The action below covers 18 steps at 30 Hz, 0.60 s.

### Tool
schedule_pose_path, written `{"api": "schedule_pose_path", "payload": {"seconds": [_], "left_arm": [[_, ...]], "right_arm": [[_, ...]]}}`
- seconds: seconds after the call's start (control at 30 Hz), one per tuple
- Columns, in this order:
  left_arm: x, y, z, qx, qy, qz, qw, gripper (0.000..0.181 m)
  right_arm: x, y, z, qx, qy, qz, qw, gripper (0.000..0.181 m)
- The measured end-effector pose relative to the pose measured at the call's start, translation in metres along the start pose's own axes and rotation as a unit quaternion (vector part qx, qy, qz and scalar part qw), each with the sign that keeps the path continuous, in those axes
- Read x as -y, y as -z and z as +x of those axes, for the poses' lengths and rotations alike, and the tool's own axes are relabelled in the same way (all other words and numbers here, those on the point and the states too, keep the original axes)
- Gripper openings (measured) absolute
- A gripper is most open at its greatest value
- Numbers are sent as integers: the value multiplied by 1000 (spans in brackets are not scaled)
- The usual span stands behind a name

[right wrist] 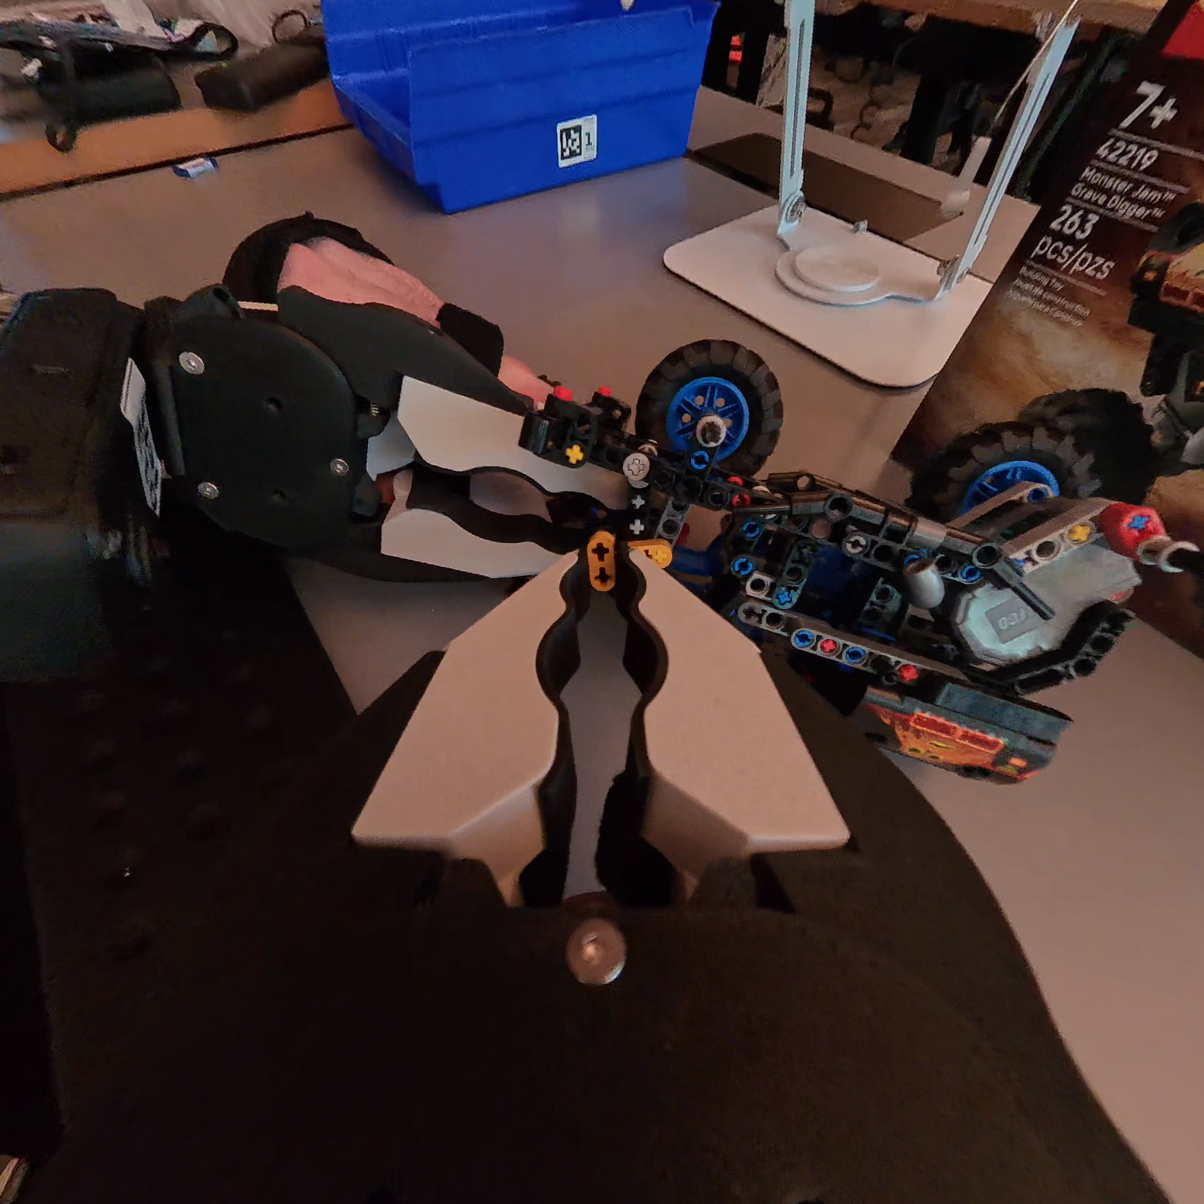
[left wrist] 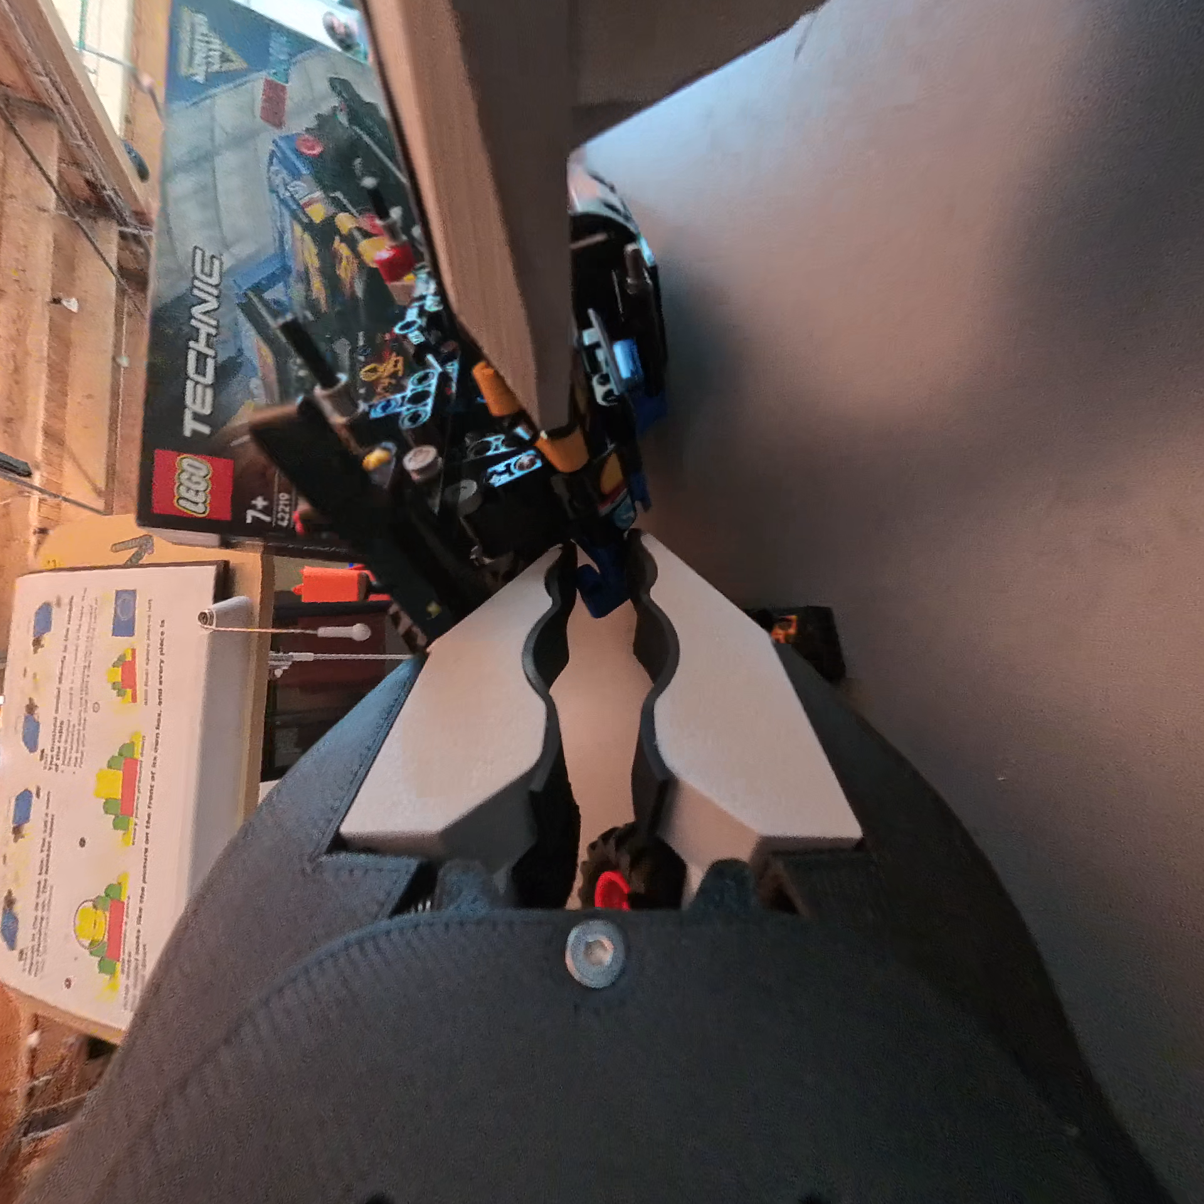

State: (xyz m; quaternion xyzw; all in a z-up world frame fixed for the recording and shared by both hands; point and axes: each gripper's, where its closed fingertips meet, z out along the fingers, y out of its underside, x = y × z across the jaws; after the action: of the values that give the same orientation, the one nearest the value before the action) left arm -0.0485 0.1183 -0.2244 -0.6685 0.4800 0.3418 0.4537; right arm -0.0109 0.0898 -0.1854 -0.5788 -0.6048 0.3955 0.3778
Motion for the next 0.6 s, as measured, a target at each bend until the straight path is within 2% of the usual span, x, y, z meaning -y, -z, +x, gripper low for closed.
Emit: {"api": "schedule_pose_path", "payload": {"seconds": [0.07, 0.17, 0.37, 0.6], "left_arm": [[1, -3, 5, -4, -6, 2, 1000, 13], [4, -8, 18, -19, -29, 2, 999, 13], [11, -11, 26, -38, -14, 20, 999, 14], [14, -12, 30, -45, -10, 26, 999, 14]], "right_arm": [[-4, 0, 0, -16, 14, -4, 1000, 5], [-13, -2, -6, -70, 133, -40, 988, 5], [-14, 3, -9, -38, 94, -23, 995, 4], [-16, 4, -12, -85, 176, -36, 980, 4]]}}
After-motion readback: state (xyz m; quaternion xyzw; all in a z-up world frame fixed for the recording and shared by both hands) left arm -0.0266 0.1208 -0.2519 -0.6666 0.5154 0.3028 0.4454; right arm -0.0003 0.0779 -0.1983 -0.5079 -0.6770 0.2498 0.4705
